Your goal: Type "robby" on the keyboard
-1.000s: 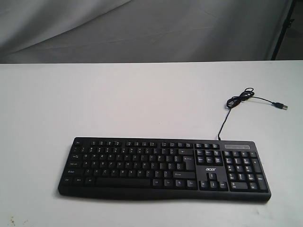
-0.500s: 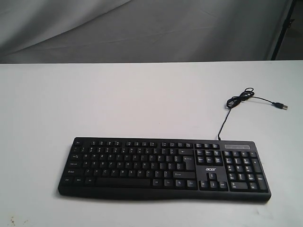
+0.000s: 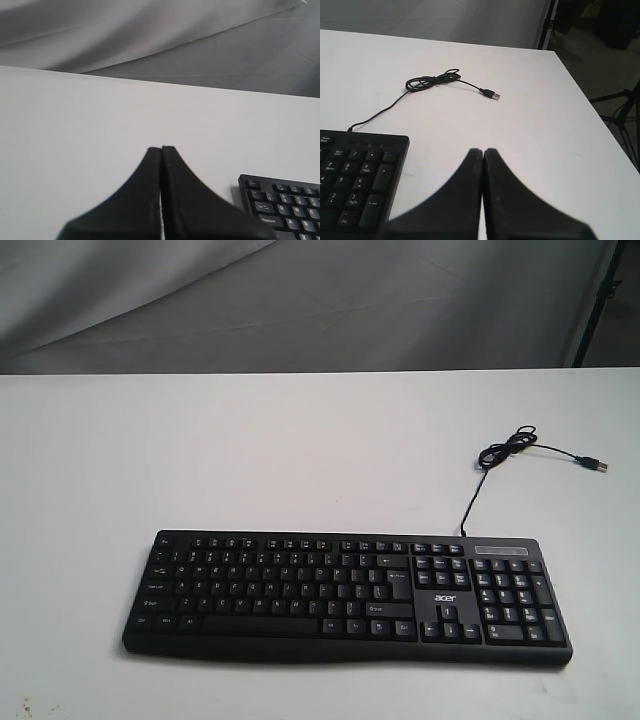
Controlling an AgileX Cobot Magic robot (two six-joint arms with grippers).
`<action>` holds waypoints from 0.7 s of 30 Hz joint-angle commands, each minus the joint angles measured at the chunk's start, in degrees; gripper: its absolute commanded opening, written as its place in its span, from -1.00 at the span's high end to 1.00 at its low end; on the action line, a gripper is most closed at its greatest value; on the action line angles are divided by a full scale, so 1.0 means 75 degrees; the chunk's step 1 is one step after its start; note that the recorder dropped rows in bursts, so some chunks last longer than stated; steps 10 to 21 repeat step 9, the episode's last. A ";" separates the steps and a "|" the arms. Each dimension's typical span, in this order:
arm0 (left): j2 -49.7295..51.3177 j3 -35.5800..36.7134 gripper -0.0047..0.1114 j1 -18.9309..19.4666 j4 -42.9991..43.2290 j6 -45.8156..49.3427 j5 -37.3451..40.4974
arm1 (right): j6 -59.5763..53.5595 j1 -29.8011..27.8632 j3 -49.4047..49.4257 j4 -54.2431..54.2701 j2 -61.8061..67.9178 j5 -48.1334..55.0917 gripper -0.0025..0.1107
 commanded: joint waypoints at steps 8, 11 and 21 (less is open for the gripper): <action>-0.0031 0.0038 0.92 -0.0027 -0.0072 -0.0036 -0.0019 | 0.0007 0.0010 0.0029 -0.0069 -0.0032 0.0018 0.96; -0.0031 0.0038 0.92 -0.0027 -0.0072 -0.0036 -0.0019 | 0.0007 0.0010 0.0029 -0.0053 -0.0032 0.0018 0.96; -0.0031 0.0038 0.92 -0.0027 -0.0072 -0.0036 -0.0019 | 0.0007 0.0010 0.0029 -0.0053 -0.0032 0.0018 0.96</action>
